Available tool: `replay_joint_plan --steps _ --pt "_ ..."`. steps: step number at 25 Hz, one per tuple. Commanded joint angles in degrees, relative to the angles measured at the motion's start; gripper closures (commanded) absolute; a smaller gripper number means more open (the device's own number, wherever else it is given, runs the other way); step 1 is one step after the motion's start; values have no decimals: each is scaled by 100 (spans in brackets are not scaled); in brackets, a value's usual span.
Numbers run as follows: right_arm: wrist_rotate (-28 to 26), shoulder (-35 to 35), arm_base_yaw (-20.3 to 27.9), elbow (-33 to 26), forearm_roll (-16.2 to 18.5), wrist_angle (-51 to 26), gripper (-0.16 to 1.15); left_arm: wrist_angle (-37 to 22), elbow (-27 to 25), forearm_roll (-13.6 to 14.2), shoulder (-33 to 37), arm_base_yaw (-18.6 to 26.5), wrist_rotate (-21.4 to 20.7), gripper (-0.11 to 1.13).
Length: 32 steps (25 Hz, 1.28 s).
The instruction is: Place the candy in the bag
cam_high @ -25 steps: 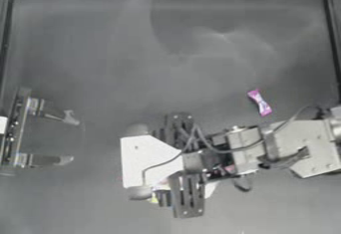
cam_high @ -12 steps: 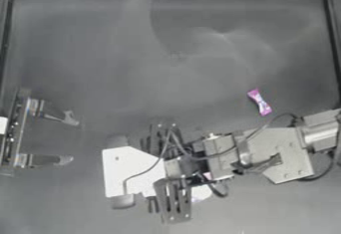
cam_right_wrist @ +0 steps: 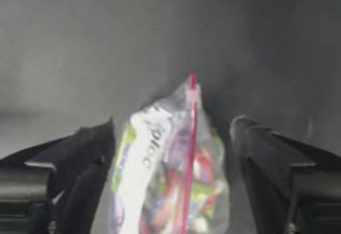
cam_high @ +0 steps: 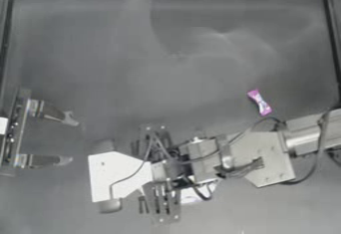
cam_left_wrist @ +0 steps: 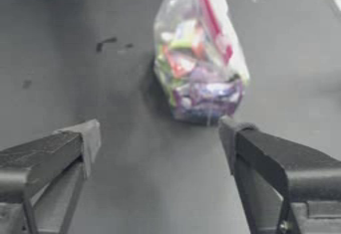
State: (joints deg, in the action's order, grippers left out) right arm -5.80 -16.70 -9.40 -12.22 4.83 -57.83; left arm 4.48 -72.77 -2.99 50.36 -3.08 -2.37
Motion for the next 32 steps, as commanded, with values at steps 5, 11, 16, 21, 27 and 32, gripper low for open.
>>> replay_joint_plan --steps 5,11,16,21,27,32 --pt "88 -158 9 -545 18 -325 12 176 -9 0 -18 9 9 1" --pt "79 -334 9 -694 97 -448 13 176 -26 -9 -18 9 0 1" --pt "79 -422 0 -773 220 -545 13 176 -35 0 -18 9 0 1" --pt "79 -527 0 -870 229 -633 13 176 -35 -9 -18 9 0 1" --pt "79 -633 0 -949 220 -650 13 176 -35 -9 -18 9 0 1" --pt "88 -694 0 -1011 229 -650 13 176 -44 -9 -18 9 0 1"
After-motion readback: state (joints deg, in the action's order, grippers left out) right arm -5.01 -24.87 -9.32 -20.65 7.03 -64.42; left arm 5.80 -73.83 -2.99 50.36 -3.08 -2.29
